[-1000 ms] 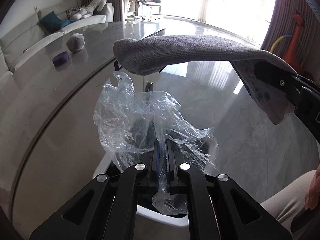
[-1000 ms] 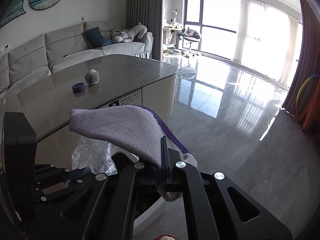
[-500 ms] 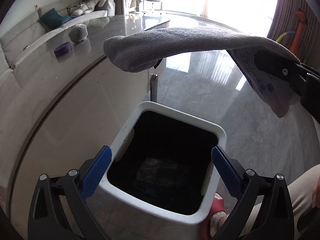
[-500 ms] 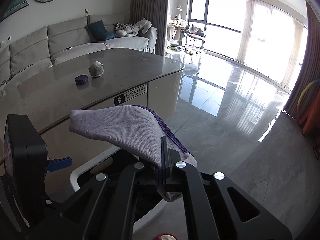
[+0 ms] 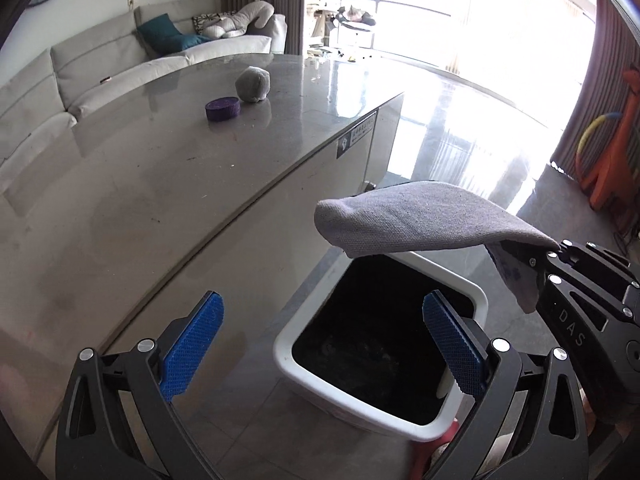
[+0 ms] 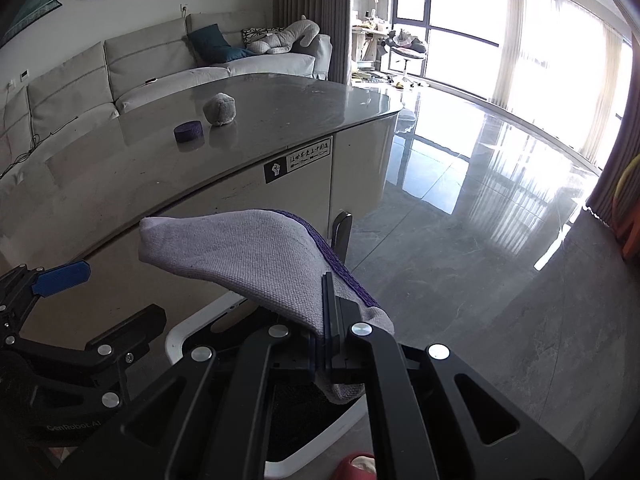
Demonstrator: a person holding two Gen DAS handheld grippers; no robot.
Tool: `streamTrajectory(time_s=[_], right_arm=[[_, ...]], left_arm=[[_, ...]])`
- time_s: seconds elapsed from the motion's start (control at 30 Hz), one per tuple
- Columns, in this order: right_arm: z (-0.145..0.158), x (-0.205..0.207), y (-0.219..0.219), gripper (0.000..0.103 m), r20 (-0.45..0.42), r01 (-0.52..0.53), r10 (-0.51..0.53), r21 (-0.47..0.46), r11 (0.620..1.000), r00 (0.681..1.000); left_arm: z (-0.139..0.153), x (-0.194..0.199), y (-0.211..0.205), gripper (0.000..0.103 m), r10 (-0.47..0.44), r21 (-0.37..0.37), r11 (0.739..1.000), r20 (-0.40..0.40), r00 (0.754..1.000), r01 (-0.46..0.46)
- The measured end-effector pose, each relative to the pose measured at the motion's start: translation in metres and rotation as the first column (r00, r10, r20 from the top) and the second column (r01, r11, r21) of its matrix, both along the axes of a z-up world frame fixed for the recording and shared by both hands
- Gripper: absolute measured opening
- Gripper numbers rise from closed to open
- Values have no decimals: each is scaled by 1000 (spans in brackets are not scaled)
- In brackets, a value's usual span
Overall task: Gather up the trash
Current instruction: 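Open the left tool to drop the bag, then lower and release the cloth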
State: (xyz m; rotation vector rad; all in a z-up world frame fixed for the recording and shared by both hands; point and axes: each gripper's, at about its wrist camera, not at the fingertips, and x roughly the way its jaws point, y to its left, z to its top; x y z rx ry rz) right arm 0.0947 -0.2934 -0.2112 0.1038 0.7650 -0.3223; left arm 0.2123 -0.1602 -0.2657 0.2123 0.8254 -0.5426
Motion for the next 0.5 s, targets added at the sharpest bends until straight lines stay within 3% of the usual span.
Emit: streamTrajectory(time_s=[0.5], right_arm=[[-32, 17, 15, 3, -95, -19, 20, 15, 1000, 995]], left_arm=[[18, 6, 20, 98, 31, -35, 999, 27, 999, -30]])
